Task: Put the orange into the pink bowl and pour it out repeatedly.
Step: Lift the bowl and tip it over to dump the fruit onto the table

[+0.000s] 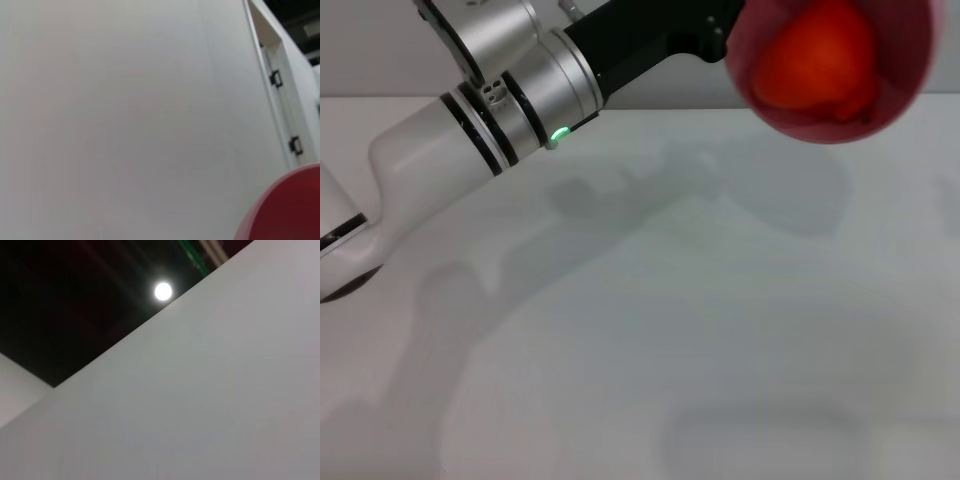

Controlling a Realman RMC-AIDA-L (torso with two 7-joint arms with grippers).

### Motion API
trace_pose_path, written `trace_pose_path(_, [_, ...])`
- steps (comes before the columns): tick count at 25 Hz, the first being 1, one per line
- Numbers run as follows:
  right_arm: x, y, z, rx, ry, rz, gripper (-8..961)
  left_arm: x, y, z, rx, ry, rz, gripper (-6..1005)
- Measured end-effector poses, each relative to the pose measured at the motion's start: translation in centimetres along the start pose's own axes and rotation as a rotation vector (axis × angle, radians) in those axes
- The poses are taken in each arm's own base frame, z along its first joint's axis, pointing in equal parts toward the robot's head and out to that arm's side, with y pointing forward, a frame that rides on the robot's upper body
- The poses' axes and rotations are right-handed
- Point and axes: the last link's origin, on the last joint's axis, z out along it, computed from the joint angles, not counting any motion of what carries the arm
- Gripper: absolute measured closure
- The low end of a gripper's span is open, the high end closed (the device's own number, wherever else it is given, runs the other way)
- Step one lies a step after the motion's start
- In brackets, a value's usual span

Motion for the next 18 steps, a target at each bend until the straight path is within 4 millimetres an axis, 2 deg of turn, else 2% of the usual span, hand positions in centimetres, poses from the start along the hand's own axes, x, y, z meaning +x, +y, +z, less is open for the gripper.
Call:
trace_pose_path(4, [-1.6, -1.2, -1.3, 0.06, -0.028, -0.065, 518, -0.1, -0.1, -0.1, 0.01, -0.009, 0.009, 957])
trace_pose_path(8, [-2.7, -1.8, -2.3, 0.098, -0.051, -0.105, 519, -1.2, -1.0, -0.5, 0.079, -0.075, 0.083, 957])
trace_pose_path(10, [-3.0, -1.9, -2.6, 0.108, -0.058, -0.113, 519, -1.2, -1.0, -0.5, 0.079, -0.075, 0.083, 957])
trace_pose_path(13, [-3.2, -2.0, -2.7, 0.116, -0.06, -0.118, 519, -2.6, -1.5, -0.8, 0.139, -0.182, 0.157, 957])
trace_pose_path(18, [-3.1, -2.3, -3.0, 0.142, -0.065, -0.118, 519, -2.8, -1.5, -1.3, 0.173, -0.221, 0.208, 957])
